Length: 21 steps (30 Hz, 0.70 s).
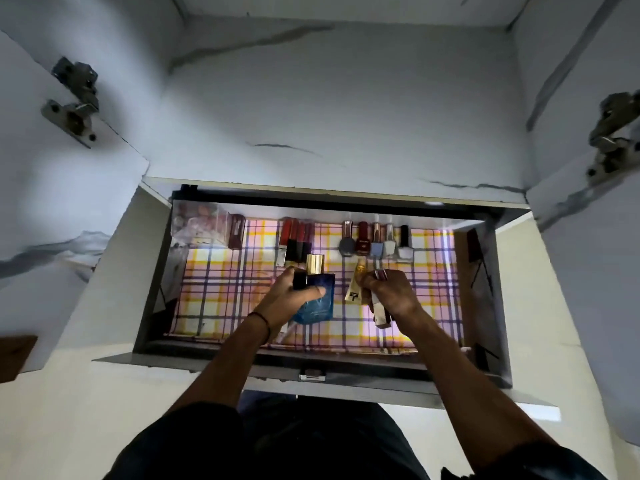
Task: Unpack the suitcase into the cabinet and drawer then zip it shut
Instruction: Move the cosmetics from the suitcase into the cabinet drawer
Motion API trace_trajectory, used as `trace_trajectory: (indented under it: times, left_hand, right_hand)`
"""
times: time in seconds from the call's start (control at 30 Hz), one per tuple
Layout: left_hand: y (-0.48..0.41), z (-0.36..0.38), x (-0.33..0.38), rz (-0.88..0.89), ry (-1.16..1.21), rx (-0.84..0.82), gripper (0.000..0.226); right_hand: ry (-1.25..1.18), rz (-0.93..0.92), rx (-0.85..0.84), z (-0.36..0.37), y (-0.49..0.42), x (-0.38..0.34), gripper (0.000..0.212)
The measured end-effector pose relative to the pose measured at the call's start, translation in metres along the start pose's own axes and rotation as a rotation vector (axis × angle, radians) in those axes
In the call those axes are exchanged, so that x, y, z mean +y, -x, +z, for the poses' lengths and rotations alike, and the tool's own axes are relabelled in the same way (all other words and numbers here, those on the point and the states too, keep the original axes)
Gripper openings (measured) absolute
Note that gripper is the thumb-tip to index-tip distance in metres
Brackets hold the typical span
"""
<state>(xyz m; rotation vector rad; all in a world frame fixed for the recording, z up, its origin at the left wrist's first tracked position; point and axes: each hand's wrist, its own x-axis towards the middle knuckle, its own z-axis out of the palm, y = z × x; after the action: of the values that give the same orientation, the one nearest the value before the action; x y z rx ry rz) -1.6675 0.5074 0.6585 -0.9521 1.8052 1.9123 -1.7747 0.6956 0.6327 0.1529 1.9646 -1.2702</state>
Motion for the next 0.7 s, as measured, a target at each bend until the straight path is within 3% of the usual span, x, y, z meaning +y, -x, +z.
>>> trace_trajectory:
  times: [0.07,0.27,0.4,0.7]
  left_hand:
    - [-0.001,-0.004,0.001,0.005,0.035,0.033,0.051]
    - [0.002,-0.060,-0.002,0.022,0.054,0.168,0.030]
    - [0.007,-0.105,-0.010,0.040,0.054,0.299,0.031]
    - [-0.005,-0.134,-0.034,-0.012,-0.084,0.191,0.050]
  right_hand:
    - [-0.002,0.023,0.005,0.000,0.001,0.005,0.022]
    - [0.037,0.024,-0.057,0.031,-0.002,0.007,0.027]
    - [0.134,0.001,-0.124,0.060,-0.005,0.001,0.029]
    - [0.315,-0.001,-0.077,0.087,0.003,0.010,0.010]
